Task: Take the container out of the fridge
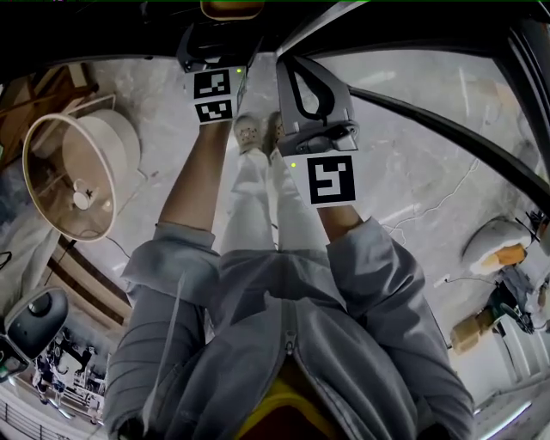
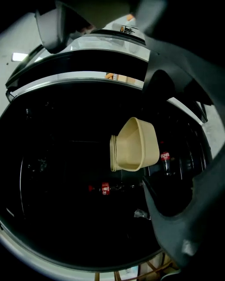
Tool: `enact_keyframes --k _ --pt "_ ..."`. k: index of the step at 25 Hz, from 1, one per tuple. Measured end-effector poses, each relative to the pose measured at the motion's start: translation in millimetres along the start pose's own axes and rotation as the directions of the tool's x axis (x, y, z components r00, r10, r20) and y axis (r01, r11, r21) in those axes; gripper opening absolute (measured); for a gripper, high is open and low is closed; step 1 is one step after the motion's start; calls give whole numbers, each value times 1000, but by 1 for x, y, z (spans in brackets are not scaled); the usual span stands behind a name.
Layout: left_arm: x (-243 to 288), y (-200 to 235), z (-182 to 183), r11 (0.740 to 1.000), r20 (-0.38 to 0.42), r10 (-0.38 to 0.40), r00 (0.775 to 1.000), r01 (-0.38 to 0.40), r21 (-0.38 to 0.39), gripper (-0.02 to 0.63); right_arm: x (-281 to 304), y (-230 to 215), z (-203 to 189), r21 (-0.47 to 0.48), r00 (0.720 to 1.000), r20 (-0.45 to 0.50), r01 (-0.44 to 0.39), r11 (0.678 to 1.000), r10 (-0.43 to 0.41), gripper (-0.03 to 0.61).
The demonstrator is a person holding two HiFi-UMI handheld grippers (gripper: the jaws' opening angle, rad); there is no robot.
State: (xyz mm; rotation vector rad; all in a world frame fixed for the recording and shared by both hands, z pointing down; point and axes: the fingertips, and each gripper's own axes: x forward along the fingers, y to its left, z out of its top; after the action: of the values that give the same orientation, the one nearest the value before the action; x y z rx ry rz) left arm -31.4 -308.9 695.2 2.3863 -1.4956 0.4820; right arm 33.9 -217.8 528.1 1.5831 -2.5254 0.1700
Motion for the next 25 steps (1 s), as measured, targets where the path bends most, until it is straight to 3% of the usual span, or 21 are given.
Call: enact_keyframes --k 5,8,13,18,25 --pt "17 3 -19 1000 -71 12 997 -12 -5 539 -3 -1 -4 7 1000 -9 3 1000 -3 0" --pt "26 4 -17 1000 -72 9 997 -10 -14 557 -3 -3 -7 5 1000 -14 4 1000 -4 0" --pt "42 2 -12 1000 -66 -4 998 3 -16 557 0 -2 -9 8 1000 -16 9 1000 -8 0" --pt "52 7 -8 996 -64 17 998 -23 -88 557 -1 -2 -12 7 1000 -26 13 1000 -13 0" --pt "58 9 -10 998 -66 6 998 -11 -68 514 -4 -7 -15 6 999 -33 30 1000 -29 0"
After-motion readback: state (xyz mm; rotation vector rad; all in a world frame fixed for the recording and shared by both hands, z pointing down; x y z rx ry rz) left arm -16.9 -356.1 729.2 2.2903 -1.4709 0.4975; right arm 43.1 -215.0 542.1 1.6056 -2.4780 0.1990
